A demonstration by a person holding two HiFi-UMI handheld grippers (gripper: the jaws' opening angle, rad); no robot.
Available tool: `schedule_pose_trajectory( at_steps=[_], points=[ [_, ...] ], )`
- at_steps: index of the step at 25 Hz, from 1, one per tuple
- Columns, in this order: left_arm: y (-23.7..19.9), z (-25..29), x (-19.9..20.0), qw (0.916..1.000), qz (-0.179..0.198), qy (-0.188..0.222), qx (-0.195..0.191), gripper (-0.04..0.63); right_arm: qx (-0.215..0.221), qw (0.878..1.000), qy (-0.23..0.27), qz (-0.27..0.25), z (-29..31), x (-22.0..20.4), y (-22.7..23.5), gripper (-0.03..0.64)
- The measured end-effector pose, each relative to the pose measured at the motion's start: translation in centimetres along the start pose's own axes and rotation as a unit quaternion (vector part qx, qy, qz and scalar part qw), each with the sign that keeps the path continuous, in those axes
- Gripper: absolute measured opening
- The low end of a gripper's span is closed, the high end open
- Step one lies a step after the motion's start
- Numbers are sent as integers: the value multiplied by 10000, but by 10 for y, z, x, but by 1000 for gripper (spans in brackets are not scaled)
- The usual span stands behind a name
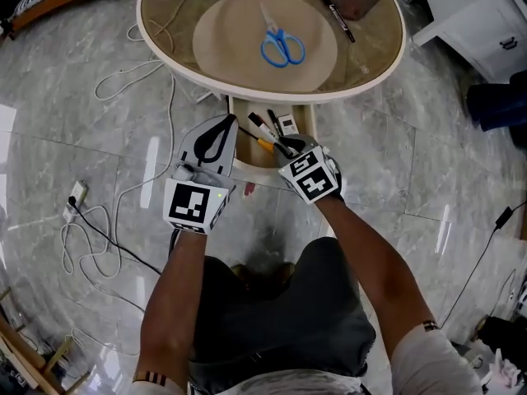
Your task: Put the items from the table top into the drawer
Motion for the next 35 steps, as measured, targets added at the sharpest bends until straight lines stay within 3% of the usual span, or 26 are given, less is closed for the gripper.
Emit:
schedule_pose_trajectory(
  at_steps=[7,14,19,25,29,35],
  points=[
    [-7,12,-33,9997,22,227,62,0,292,9983,-473,-176,52,-18,27,64],
    [-8,23,-54,9994,147,305,-26,0,141,9946,-1029,59,83,-31,49,66],
    [-3,26,-66,9994,222,242,-141,0,198,9938,-1077,186,86,-33,55,72],
    [-1,27,-66,9991,277,278,-161,0,287,9960,-842,-38,80,-30,53,92],
    [1,24,-64,9994,204,200,-201,0,81,9991,-336,-249,55,-24,49,89],
    [8,22,-61,9993,210,212,-242,0,-209,9961,701,-492,9,-12,37,2]
  ],
)
Point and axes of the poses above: the fingertips, and each gripper's own axes: z forward along the fingers, y to its right, x out of its top, the point moved 7 cm from there along -z, backward along the fingers, and after that the axes turned 15 degrees about x, right-handed, at the moved point
